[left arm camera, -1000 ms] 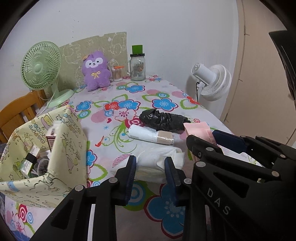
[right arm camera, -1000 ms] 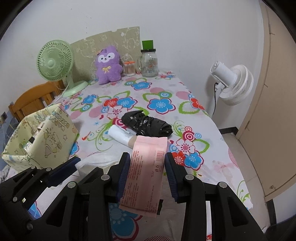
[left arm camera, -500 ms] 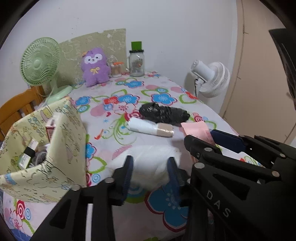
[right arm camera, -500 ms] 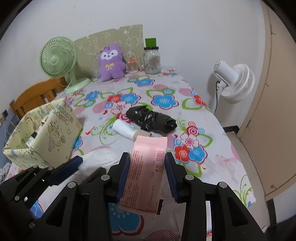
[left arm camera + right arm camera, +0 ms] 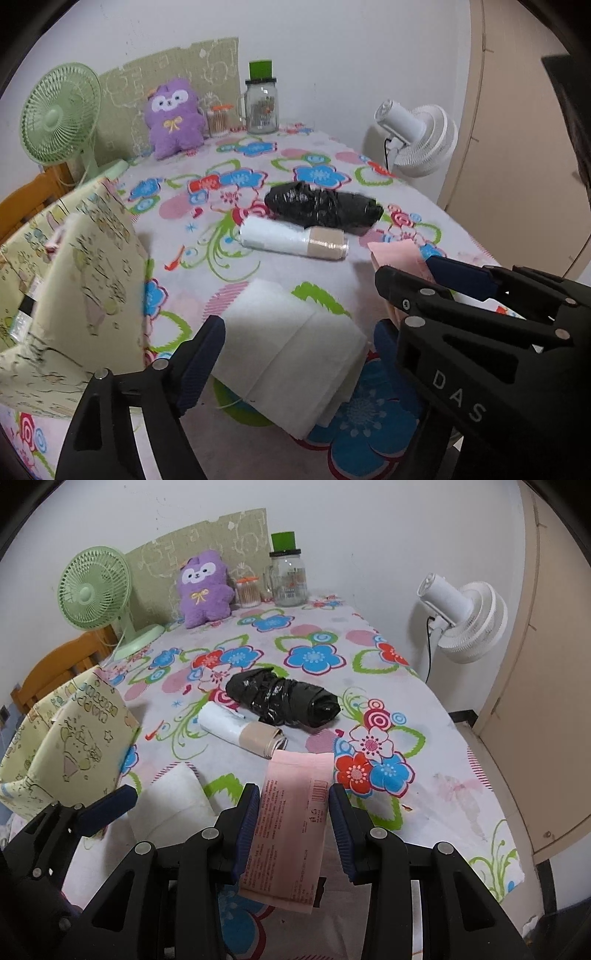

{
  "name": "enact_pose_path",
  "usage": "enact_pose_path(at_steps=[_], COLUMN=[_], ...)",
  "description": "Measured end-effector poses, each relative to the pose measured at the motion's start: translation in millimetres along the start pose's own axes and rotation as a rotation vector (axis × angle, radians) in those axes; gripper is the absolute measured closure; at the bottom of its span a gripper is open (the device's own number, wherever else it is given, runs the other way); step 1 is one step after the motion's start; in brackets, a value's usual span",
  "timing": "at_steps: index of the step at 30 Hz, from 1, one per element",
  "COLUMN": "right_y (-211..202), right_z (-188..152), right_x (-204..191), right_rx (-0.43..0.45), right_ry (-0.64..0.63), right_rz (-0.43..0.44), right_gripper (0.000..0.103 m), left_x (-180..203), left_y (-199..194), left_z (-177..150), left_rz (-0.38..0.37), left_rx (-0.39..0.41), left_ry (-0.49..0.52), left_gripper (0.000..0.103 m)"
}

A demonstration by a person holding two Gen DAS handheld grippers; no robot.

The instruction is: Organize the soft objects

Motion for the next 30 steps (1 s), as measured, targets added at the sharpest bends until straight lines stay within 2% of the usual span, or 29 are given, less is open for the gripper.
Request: enact_pose_path(at_steps=[3, 6, 9, 11, 12, 14, 17, 20, 30], right_y=[7.8, 14.2, 18.4, 18.9, 18.4, 15.6, 11.8, 8.0, -13.1], right_z=[-1.5, -2.4, -2.7, -2.7, -2.4, -1.8, -0.8, -0.6, 5.9], right_x=[-0.4, -0.3, 0.0, -0.5, -0.4, -0.1, -0.8, -3.4, -14.1], right_rx=[-0.019, -0.036, -0.046, -0.048, -0.047, -0.040, -0.030, -0.024, 0.025], right_ry=[-0.001, -0.002, -0.002, -0.002, 0.002, 0.005, 0.003, -0.003, -0.016], right_rz=[0.004, 0.004, 0.004, 0.010, 0.016, 0.018, 0.012, 0.009, 0.016], right_gripper=[0.062, 0.062, 0.061, 0.061, 0.061, 0.061, 0.061, 0.061, 0.061], left_x=[1.8, 3.9, 4.3, 6.1, 7.1, 7.5, 7.8, 7.5, 0.9], left_y=[11.5, 16.9, 18.4, 16.5, 15.3, 14.0, 12.3, 9.1, -9.9], left_z=[-3.9, -6.7, -7.5, -7.2, -6.7, -5.1, -3.8, -1.8, 6.1], left_rz=[-0.006, 0.002, 0.020, 0.009, 0.003, -0.013, -0.039, -0.031, -0.024], left_rx=[-0.034, -0.043, -0.048, -0.046, -0.045, -0.048, -0.055, -0.048, 0.000], left_ry=[-0.002, -0.001, 0.003, 0.017, 0.022, 0.022, 0.012, 0.010, 0.000], left_gripper=[0.018, 0.023, 0.043, 0.062, 0.066, 0.083, 0.091, 0.093, 0.095])
Point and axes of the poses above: each gripper's, at about its wrist camera, not at the fingertips, and y roughly the way its jaws point, x to its right, z to its top, the point moved 3 cm from there along y, roughly the way its jaws point, and after that the axes turned 9 degrees about z, right-handed, at the moved point
